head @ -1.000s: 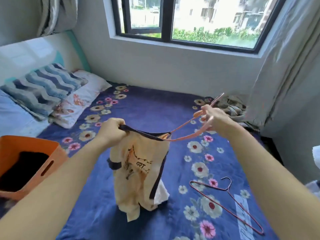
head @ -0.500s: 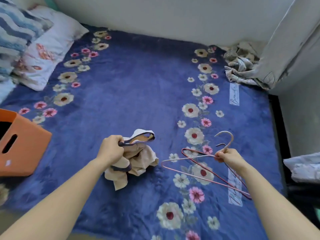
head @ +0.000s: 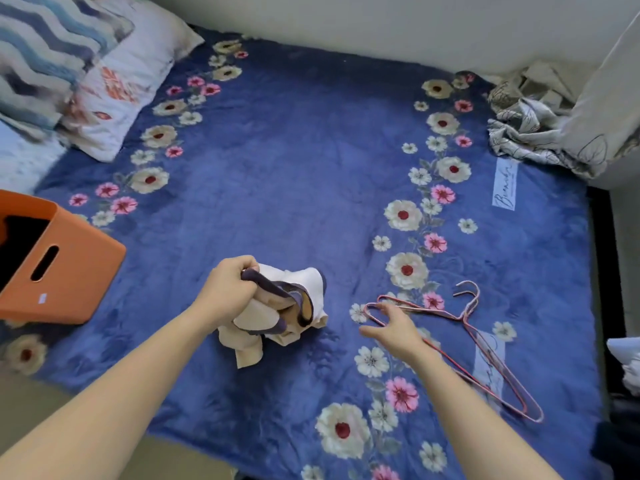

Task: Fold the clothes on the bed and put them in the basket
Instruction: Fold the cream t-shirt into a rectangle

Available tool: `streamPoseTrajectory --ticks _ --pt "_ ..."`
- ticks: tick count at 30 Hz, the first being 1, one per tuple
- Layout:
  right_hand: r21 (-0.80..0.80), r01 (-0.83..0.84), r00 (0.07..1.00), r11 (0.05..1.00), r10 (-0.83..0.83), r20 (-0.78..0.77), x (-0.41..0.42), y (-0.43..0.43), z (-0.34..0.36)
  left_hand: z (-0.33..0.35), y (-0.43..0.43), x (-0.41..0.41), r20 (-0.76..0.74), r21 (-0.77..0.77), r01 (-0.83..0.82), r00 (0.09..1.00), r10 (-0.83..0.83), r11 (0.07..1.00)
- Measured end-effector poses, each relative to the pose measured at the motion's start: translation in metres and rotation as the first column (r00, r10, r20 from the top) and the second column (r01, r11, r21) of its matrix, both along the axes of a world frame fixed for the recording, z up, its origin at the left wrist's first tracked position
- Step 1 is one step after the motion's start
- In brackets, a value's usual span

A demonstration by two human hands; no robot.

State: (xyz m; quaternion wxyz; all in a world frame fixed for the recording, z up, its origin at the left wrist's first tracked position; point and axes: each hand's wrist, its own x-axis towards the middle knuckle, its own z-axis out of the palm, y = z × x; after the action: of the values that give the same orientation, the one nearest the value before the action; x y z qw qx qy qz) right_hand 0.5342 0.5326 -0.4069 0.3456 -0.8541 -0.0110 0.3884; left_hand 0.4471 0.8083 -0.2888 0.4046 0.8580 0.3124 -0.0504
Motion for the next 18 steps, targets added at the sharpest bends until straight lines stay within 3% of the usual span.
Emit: streamPoseTrajectory --ticks 4,7,9,11,14,18 --pt "-0.042 -0.251 0.963 0.967 0.254 0.094 -0.046 0.071 0.014 0.034 0.006 -0.003 0.080 -0.187 0.000 0.997 0.016 0.982" --pt "-0.112 -0.281 0.918 0.953 0.301 0.258 -0.062 0.102 0.026 0.067 0.016 -0.014 0.129 -0.281 0.019 0.992 0.018 0.960" --pt "-0.044 -0.253 0.854 0.966 0.245 0.458 -0.058 0.111 0.041 0.084 0.027 -0.022 0.152 -0.311 0.031 0.988 0.018 0.950" --pt "0.099 -0.186 0.870 0.978 0.117 0.480 -0.046 0.112 0.062 0.099 0.041 -0.028 0.176 -0.279 0.030 0.984 0.021 0.960" --pt "0.266 -0.057 0.932 0.962 -0.044 0.359 -0.026 0.110 0.106 0.113 0.071 -0.034 0.249 -0.152 -0.055 0.964 0.092 0.987" --pt "0.353 -0.063 0.953 0.934 -0.048 0.298 -0.011 0.113 0.174 0.137 0.112 -0.037 0.347 0.047 -0.048 0.937 0.029 0.998"
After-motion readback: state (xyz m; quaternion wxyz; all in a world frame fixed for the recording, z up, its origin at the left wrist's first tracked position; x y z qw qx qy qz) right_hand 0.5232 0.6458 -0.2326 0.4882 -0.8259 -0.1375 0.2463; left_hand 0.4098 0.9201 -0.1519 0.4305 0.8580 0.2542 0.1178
